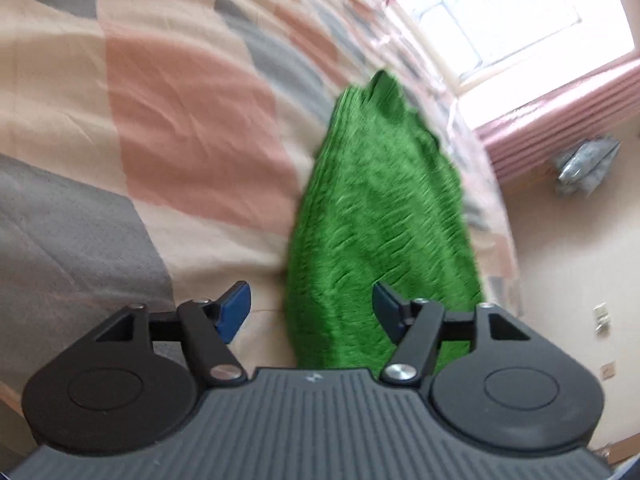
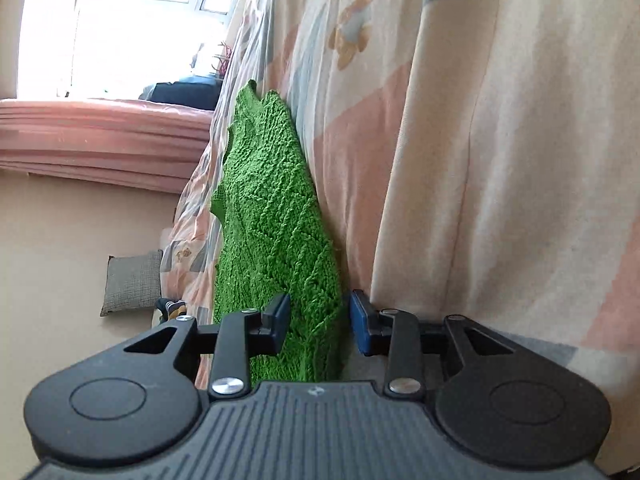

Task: Fold clothes
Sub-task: 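Lay the green vest flat on the duvet with both grippers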

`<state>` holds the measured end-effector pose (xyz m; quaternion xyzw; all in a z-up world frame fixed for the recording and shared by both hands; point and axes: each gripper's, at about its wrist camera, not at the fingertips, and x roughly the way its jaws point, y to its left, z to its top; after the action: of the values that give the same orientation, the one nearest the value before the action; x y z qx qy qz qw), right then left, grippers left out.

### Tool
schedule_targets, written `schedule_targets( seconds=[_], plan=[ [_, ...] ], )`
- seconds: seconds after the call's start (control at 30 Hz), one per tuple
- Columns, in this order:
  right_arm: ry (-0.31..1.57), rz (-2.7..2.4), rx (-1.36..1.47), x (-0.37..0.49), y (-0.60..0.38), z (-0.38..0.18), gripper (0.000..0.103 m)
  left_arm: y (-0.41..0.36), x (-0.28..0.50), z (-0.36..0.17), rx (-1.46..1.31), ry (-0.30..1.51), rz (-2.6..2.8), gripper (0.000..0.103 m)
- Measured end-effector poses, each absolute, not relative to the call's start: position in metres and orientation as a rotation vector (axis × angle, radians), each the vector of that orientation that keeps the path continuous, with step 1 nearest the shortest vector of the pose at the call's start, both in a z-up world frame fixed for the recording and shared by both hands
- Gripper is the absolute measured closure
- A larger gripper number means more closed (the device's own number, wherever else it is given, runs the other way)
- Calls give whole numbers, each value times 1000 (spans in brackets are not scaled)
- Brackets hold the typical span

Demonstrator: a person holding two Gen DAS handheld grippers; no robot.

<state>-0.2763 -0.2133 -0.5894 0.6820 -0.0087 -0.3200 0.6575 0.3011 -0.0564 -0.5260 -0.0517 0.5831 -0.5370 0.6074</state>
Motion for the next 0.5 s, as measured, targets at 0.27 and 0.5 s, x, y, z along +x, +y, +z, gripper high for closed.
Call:
schedule_targets(
  seconds=[0.27,0.5],
  plan=[
    [-52,-683,1608,-258,-222,-596,95,-108,263,-527,81,1288,-1324,93],
    [178,-796,1248,-250,-199,-506,98,-57,289,-500,90,1169,-1289,93]
  ],
)
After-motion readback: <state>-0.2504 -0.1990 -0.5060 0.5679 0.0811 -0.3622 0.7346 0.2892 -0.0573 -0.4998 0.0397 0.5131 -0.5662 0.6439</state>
